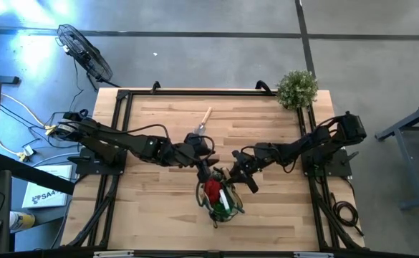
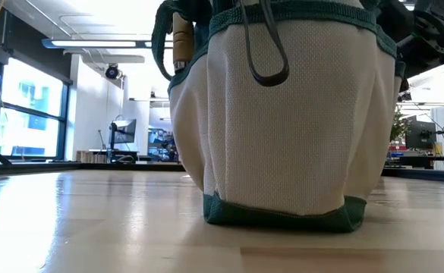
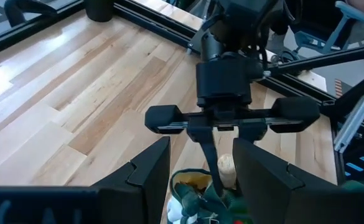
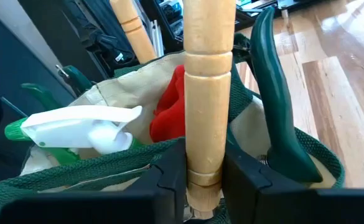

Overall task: Pick & Place Garden tools in Gardening bag
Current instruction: Put the right trowel into the gardening bag, then put the trowel into the gardening bag

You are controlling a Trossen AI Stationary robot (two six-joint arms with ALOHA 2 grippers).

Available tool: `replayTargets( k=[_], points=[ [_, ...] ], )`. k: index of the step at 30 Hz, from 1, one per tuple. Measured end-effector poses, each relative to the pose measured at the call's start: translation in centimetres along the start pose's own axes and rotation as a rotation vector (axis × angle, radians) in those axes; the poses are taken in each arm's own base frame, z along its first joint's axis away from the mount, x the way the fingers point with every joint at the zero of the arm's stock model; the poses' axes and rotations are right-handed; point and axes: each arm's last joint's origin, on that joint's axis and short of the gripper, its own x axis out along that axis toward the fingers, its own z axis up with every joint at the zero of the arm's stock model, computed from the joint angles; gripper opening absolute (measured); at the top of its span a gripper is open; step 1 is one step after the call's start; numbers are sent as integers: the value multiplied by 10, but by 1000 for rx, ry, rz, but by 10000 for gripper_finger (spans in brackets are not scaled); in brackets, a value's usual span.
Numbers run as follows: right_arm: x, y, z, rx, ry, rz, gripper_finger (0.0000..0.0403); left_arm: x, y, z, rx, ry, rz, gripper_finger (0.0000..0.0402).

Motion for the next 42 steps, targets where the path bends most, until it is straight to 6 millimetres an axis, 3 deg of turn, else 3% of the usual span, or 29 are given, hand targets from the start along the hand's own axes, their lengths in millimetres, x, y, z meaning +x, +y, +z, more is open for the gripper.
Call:
replayTargets(
  k=[11,19,36,42],
  points=[
    [-1,1,1,2,-8,12,195,0,0,0,-4,3,-5,168],
    [-10,6,17,-106,-87,-6,261,0,0,0,-3,3,-5,168],
    [-16,12,28,-344,-162,-29,280,0,2,1,0,-36,58,168],
    [-19,20,40,-452,-289,66,283,0,3,2,2,-62,100,168]
  ],
)
